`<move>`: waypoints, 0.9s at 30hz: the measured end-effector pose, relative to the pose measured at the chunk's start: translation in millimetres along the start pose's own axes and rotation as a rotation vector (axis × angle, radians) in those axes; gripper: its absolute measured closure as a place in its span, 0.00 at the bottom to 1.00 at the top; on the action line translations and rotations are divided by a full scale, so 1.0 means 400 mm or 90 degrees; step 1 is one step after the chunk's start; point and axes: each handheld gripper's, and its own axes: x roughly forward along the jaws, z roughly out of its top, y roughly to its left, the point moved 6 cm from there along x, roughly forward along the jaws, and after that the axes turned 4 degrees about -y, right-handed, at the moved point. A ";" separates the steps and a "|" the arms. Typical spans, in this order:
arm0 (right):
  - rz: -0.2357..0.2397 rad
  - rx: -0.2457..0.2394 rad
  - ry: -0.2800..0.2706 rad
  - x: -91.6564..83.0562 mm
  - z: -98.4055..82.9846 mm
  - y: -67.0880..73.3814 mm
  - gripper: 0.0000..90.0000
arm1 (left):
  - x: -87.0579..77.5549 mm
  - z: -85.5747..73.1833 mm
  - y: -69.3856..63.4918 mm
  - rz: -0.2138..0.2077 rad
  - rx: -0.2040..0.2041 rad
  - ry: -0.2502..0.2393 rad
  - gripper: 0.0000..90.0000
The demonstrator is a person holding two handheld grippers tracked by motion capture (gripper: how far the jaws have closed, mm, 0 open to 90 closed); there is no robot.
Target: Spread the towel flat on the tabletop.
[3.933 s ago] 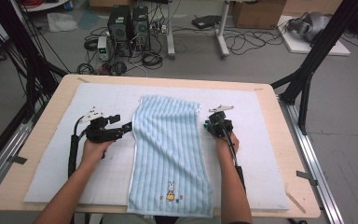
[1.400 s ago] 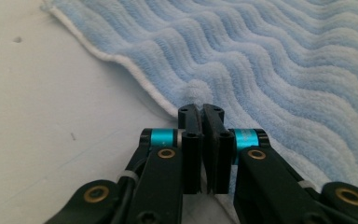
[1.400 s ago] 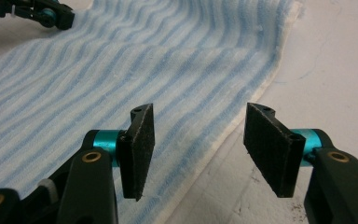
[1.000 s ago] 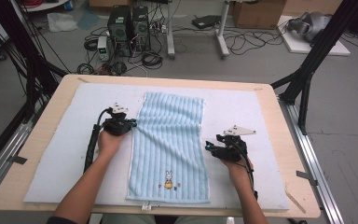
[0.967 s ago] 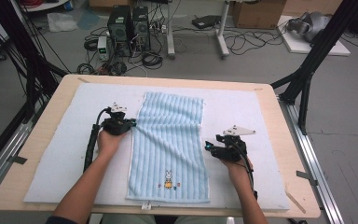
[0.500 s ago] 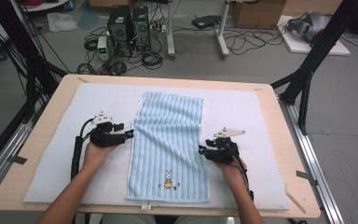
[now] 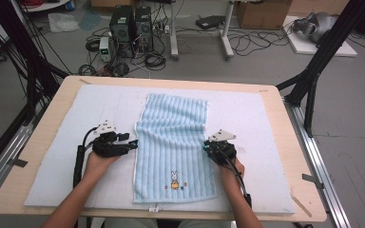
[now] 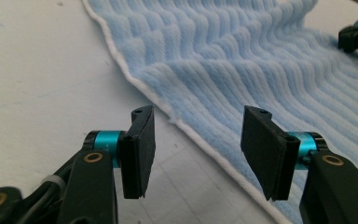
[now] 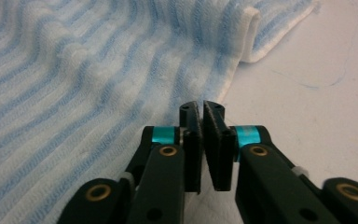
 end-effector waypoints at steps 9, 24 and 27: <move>0.029 0.064 -0.029 -0.063 -0.026 0.000 0.66 | -0.036 -0.025 -0.046 -0.018 -0.007 -0.005 0.49; 0.095 0.077 0.006 -0.184 -0.119 0.086 0.60 | -0.075 -0.084 -0.181 -0.065 0.058 0.045 0.54; 0.091 0.078 0.007 -0.197 -0.127 0.096 0.61 | -0.073 -0.093 -0.201 -0.060 0.091 0.064 0.55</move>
